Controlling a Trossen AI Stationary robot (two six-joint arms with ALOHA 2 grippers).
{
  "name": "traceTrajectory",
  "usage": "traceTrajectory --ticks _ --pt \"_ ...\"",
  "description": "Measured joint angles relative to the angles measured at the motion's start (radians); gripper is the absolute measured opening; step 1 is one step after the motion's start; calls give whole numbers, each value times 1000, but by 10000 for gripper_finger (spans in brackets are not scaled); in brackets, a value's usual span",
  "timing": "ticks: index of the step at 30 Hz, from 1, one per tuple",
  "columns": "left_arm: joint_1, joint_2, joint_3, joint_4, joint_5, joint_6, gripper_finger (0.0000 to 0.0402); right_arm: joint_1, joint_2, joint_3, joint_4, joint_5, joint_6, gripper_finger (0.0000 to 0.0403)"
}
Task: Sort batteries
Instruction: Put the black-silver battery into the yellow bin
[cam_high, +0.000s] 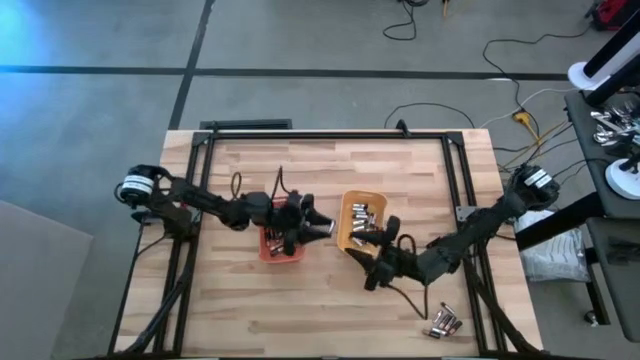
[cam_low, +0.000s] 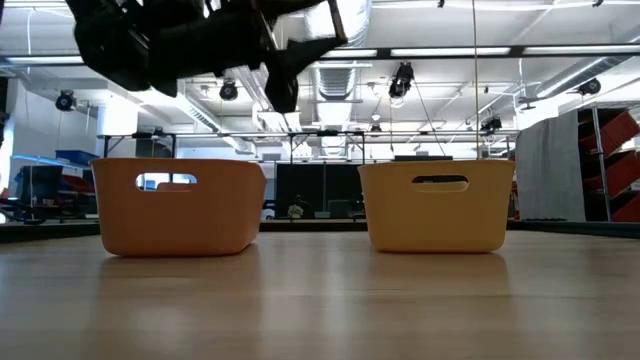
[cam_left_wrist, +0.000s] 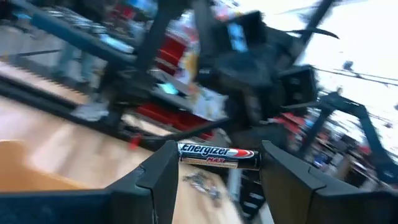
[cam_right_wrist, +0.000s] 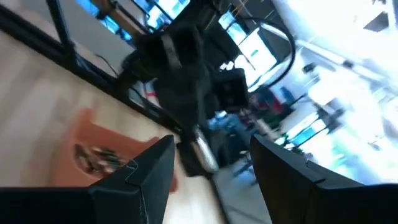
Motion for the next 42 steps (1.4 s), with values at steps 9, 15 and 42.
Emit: traceTrajectory --ticks 9,15,42 --pt "-155 -2 6 58 -2 79 172 -21 207 174 -32 -106 -91 203" --pt "-199 -2 -3 54 -21 95 172 -21 313 328 -75 52 -214 203" --pt "-227 -10 -44 38 -116 234 235 9 314 498 -409 153 -90 28"
